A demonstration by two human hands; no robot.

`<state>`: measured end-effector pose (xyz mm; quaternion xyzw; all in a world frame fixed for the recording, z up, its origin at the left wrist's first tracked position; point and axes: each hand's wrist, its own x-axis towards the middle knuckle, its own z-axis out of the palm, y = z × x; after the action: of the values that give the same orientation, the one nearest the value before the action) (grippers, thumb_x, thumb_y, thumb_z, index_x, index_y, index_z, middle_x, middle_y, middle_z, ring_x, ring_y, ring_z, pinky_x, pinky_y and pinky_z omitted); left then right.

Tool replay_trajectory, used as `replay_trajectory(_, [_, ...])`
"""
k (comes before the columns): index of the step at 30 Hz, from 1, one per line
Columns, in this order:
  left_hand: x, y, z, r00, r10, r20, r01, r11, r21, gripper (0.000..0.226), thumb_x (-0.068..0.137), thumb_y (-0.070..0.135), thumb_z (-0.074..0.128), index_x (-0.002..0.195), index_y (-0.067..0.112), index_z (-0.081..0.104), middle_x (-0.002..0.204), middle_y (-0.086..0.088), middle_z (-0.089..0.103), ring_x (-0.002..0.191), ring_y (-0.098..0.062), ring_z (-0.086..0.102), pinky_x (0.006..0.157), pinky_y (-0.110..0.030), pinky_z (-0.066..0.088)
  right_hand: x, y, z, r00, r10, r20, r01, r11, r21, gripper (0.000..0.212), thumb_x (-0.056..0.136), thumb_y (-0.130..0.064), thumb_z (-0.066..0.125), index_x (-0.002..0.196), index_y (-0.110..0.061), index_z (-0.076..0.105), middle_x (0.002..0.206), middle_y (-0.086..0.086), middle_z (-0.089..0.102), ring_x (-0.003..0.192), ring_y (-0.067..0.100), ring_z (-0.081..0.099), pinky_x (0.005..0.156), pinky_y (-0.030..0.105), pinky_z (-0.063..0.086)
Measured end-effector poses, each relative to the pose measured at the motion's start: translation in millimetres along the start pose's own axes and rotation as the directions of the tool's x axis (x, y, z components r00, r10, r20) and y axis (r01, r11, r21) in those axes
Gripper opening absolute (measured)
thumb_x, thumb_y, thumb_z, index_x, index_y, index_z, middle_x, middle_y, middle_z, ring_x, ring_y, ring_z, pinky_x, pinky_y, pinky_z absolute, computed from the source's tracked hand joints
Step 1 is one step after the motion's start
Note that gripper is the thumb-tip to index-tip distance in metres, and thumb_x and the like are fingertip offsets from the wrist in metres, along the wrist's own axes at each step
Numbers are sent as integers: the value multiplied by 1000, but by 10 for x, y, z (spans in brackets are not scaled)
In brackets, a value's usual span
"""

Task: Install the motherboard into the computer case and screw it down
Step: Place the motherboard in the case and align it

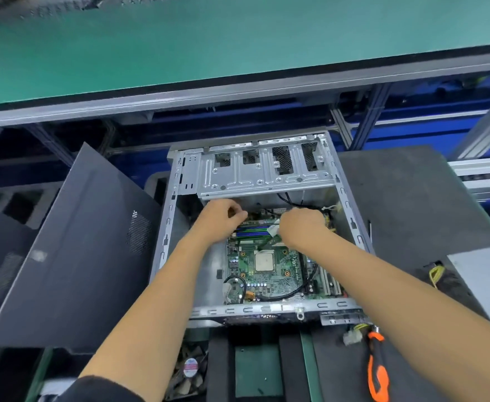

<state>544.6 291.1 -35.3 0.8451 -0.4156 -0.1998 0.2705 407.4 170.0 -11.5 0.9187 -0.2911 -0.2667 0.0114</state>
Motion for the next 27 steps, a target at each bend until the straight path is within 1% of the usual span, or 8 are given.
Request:
replay_trajectory(3, [-89, 43, -98, 950, 63, 305, -70, 997, 12, 22, 84, 37, 68, 68, 23, 60, 67, 10, 57, 61, -4, 51, 59, -19, 38, -108, 19, -67, 999, 4, 42, 1, 995, -103, 26, 94, -39, 57, 86, -14, 57, 71, -5, 46, 59, 15, 45, 46, 27, 30])
replay_trajectory(7, [-276, 55, 33, 784, 46, 619, -146, 983, 112, 19, 81, 38, 73, 84, 22, 66, 76, 12, 63, 64, 3, 55, 58, -15, 43, -175, 6, -59, 875, -439, 206, 422, 898, 120, 37, 83, -45, 70, 98, -12, 61, 89, -6, 61, 82, 18, 60, 68, 31, 49])
replay_trajectory(10, [-296, 46, 166, 798, 48, 600, -161, 978, 135, 24, 87, 31, 67, 105, 16, 63, 95, 5, 63, 84, -13, 58, 67, -23, 46, -219, -27, 15, 758, -566, 324, 454, 815, 360, 33, 88, -37, 67, 115, -18, 63, 91, -14, 54, 81, 9, 52, 74, 27, 41])
replay_trajectory(13, [-251, 14, 190, 905, 56, 422, -119, 985, 125, 19, 89, 23, 63, 106, 17, 58, 91, 4, 60, 80, -14, 56, 62, -20, 39, -166, -37, 95, 829, -506, 238, 441, 853, 278, 27, 93, -30, 60, 113, -11, 63, 109, 2, 63, 94, 20, 59, 82, 33, 48])
replay_trajectory(17, [-213, -82, 109, 996, -44, 75, 42, 999, 31, 12, 89, 13, 56, 100, 17, 53, 88, 1, 58, 76, -16, 54, 70, -30, 46, -80, 58, 20, 934, -341, -111, 356, 919, 169, 18, 91, -20, 55, 96, -5, 63, 96, 12, 66, 81, 25, 62, 71, 36, 53])
replay_trajectory(20, [-226, -62, 69, 988, 18, 156, -27, 998, 51, 3, 85, 18, 62, 84, 20, 62, 81, 5, 64, 75, -15, 58, 67, -28, 48, -141, 109, 2, 911, -412, 8, 410, 908, 89, 20, 85, -26, 67, 91, -9, 59, 92, 5, 63, 78, 21, 57, 66, 31, 49])
replay_trajectory(24, [-334, -8, 131, 714, -23, 699, -29, 998, 63, 25, 78, 40, 74, 90, 19, 67, 85, 5, 65, 75, -14, 57, 70, -35, 48, -294, -1, 152, 812, -509, 285, 486, 861, 152, 34, 77, -36, 77, 98, -16, 58, 91, -4, 55, 85, 19, 54, 70, 30, 45])
replay_trajectory(27, [-375, -6, 135, 592, -104, 800, -14, 990, 139, 35, 74, 38, 79, 100, 19, 64, 91, 6, 64, 83, -15, 58, 80, -37, 50, -327, -76, 212, 764, -547, 341, 533, 834, 143, 26, 85, -24, 70, 106, -14, 61, 101, 1, 59, 88, 20, 54, 81, 36, 52])
